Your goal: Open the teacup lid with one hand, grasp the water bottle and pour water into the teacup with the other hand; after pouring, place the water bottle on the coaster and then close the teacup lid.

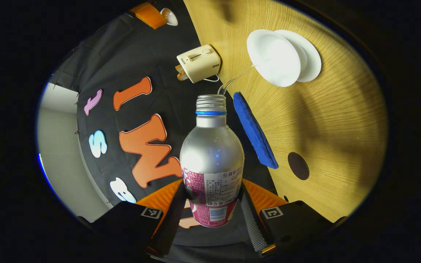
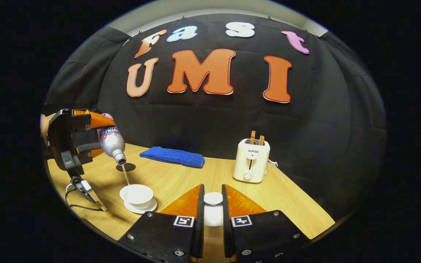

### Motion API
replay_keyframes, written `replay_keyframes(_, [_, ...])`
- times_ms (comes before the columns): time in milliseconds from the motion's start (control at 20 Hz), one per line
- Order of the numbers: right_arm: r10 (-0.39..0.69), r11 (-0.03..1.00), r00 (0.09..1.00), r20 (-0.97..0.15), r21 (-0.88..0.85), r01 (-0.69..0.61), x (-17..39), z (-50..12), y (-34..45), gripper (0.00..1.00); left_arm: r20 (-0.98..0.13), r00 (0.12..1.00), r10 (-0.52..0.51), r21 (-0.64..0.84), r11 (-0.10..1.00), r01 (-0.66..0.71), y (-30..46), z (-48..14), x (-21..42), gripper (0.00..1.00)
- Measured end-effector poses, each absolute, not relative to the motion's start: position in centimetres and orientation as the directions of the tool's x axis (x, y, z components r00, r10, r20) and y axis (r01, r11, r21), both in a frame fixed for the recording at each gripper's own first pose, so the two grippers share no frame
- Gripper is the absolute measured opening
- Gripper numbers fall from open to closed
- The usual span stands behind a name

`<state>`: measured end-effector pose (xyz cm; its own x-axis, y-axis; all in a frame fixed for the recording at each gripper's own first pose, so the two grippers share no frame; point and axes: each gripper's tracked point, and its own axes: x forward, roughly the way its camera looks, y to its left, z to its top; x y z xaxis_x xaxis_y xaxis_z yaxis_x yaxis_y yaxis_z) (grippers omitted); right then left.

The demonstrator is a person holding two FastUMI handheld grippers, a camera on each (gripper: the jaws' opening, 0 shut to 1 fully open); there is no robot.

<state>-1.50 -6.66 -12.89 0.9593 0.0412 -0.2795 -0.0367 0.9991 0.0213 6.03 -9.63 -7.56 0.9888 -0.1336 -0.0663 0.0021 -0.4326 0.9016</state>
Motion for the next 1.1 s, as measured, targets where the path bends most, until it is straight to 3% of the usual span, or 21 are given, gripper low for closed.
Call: replay_keyframes(1100, [0.072,0.997,0.957,-0.28,0.004,-0.074,-1.5,-12.8,-4.8,0.23,-0.043,0.971,-0.236,0.838,-0.537,-0.094,-11.9,-8.0,6.7,0.84])
